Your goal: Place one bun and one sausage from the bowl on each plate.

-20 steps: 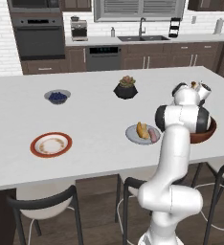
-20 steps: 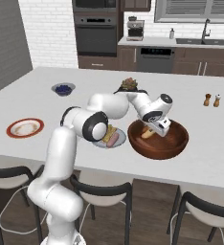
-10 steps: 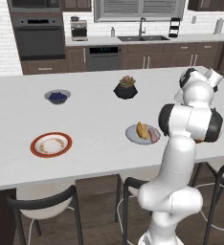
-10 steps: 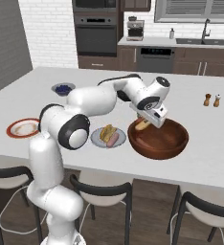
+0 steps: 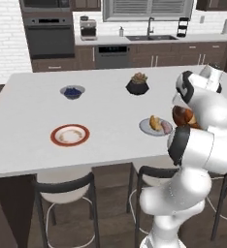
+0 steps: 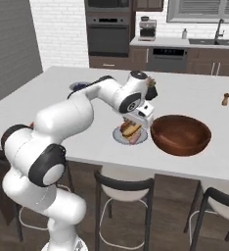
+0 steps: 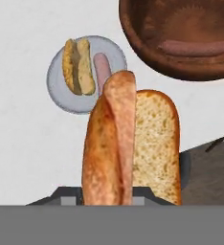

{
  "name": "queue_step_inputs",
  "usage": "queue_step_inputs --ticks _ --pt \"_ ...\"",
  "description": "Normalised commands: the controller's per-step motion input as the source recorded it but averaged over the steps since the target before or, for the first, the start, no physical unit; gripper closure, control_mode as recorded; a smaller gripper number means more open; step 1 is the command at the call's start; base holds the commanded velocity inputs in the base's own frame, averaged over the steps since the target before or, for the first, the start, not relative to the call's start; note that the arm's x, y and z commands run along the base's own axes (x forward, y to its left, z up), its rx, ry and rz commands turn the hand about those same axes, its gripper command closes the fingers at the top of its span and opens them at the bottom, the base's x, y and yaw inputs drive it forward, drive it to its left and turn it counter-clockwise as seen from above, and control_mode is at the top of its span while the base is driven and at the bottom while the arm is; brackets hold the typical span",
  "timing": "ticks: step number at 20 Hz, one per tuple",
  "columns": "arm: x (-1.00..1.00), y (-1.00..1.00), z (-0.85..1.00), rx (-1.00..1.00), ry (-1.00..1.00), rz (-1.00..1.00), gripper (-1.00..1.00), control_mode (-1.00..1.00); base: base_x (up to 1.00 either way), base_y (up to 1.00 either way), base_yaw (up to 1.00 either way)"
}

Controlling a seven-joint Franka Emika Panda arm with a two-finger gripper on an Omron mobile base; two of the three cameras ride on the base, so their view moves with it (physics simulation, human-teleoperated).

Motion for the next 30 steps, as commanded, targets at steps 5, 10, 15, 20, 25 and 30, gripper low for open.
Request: queue_step_inputs --ticks 5,10,15,20,25,30 --pt "0.0 0.0 0.0 0.0 0.0 0.0 1.0 1.0 -0.07 1.0 0.04" --pt "0.0 0.0 0.0 0.0 0.0 0.0 1.0 1.0 0.8 1.0 0.02" --pt "0.08 0.2 0.0 0.0 0.0 0.01 1.0 -1.0 0.58 0.8 0.04" --pt "0.23 0.97 -0.35 0.0 0.04 0.02 1.0 -1.0 0.0 0.0 0.0" --pt "0.21 0.56 -0.97 0.0 0.07 0.0 1.0 -1.0 0.0 0.0 0.0" --pt "0.82 0.07 -0.47 0.0 0.01 -0.01 1.0 -1.0 0.0 0.0 0.0"
